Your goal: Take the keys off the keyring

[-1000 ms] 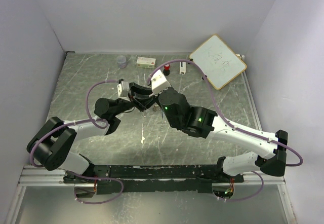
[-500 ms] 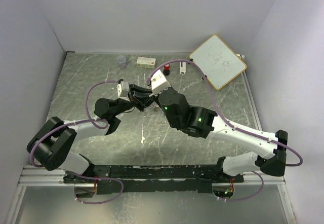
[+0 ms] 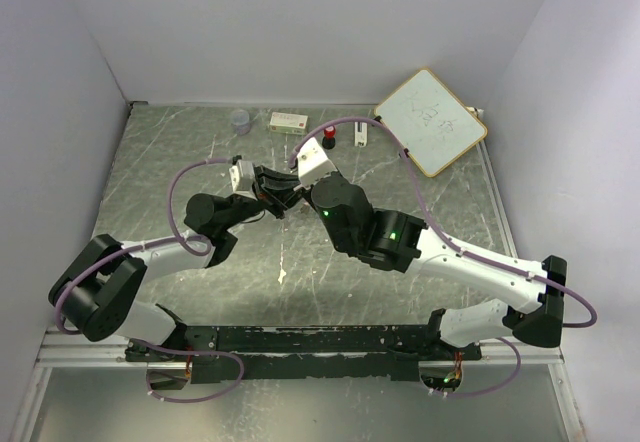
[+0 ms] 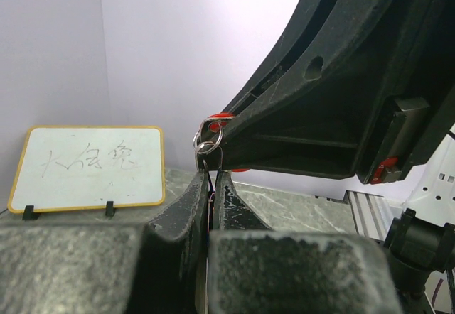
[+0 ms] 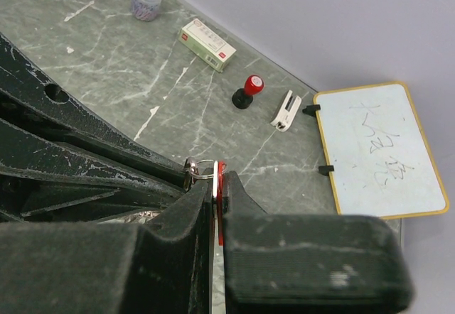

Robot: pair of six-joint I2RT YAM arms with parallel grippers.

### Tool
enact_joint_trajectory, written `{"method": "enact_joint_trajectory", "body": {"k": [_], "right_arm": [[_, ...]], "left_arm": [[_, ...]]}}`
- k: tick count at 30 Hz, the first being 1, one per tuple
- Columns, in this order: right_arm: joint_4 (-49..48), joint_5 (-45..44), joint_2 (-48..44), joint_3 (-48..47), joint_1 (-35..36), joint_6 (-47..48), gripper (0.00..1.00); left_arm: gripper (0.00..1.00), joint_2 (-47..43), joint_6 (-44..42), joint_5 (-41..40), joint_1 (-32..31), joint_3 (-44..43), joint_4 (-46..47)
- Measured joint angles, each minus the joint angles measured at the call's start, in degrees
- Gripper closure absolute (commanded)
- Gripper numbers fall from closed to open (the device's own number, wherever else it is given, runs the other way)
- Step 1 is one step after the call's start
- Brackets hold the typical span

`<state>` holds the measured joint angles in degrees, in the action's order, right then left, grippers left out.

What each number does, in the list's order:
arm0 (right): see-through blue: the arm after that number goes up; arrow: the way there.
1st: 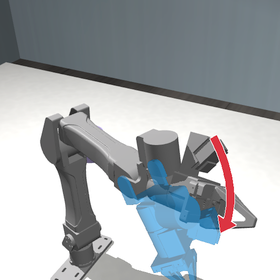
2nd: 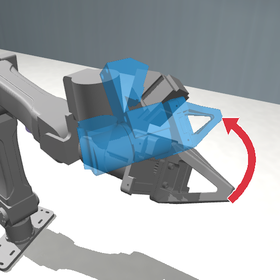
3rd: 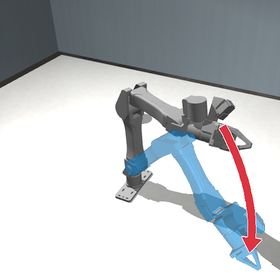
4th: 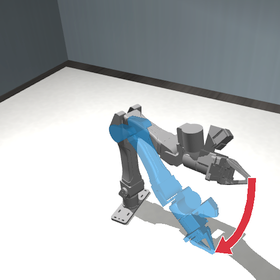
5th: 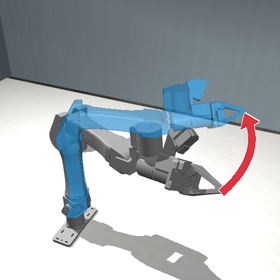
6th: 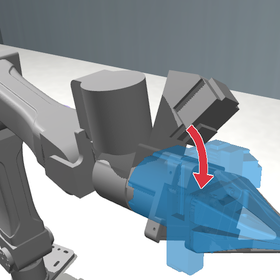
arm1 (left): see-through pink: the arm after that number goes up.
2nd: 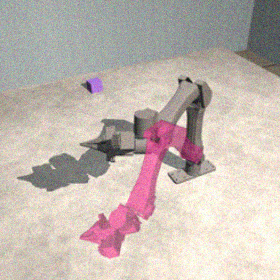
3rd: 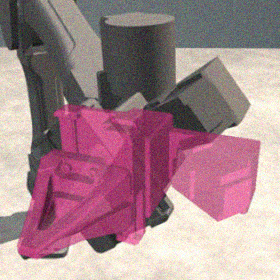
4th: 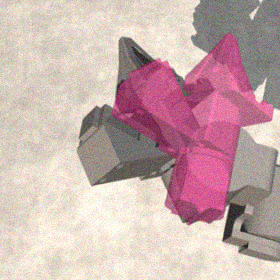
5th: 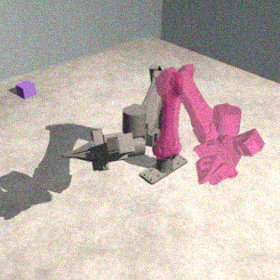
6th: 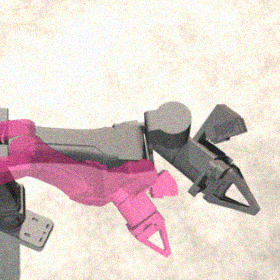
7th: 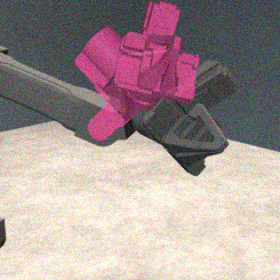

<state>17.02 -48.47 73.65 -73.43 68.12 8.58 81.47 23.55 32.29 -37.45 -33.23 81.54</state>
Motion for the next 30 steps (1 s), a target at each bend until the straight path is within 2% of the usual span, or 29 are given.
{"method": "enact_joint_trajectory", "body": {"k": [12,30], "right_arm": [[3.5,-0.6,1.5,-2.8,0.1,0.0,1.00],[21.7,1.4,8.2,-16.7,0.5,-1.4,1.00]], "left_arm": [[0.93,-0.8,-2.7,-0.2,-0.1,0.2,-3.0],[0.93,-10.0,-16.6,-1.0,-0.2,1.2,-16.3]]}}
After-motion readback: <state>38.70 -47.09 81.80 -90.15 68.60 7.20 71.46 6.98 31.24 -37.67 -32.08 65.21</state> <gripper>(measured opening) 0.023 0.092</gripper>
